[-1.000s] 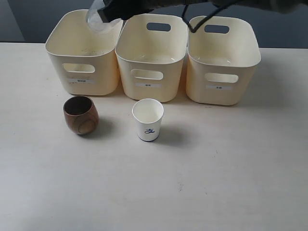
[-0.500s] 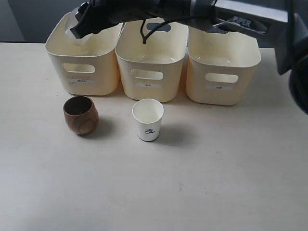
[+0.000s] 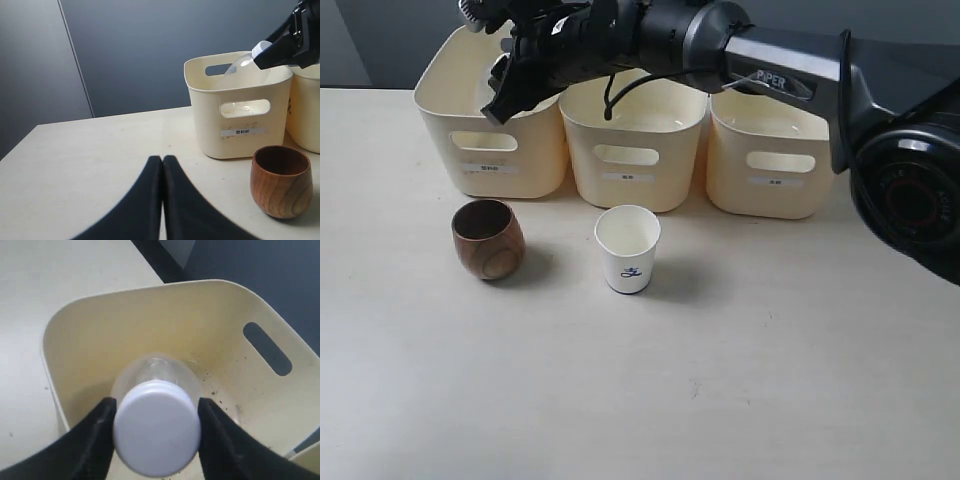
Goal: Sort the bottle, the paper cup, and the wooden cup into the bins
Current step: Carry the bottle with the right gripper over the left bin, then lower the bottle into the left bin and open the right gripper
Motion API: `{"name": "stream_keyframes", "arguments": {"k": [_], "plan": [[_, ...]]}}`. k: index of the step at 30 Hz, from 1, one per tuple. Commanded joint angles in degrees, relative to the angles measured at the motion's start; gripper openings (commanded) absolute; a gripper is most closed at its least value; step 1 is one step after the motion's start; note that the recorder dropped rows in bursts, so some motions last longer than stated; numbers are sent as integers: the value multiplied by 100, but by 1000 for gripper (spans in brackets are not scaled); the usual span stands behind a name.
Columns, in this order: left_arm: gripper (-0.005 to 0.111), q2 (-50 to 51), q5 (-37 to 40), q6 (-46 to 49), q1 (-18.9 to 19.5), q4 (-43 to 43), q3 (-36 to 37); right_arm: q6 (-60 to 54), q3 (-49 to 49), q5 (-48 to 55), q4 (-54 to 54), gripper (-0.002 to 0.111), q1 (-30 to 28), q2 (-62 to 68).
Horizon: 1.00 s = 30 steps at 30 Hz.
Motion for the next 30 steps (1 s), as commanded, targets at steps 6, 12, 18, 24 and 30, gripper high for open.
{"name": "stream_keyframes", "arguments": {"k": [6,12,18,24,30], "plan": [[0,-28,-40,-8,3,0,10,650,-56,361,-1142,-1,-19,113],[0,-28,-40,-8,3,0,10,650,-56,388,-1142,4,-19,113],[0,-28,-40,-8,3,0,10,876,-56,355,-1130,45,-19,113],[0,-28,-40,-8,3,0,10,952,-56,340,-1062,46,-19,113],[0,-28,-40,-8,3,0,10,952,-56,404,-874,47,-19,-72]]}}
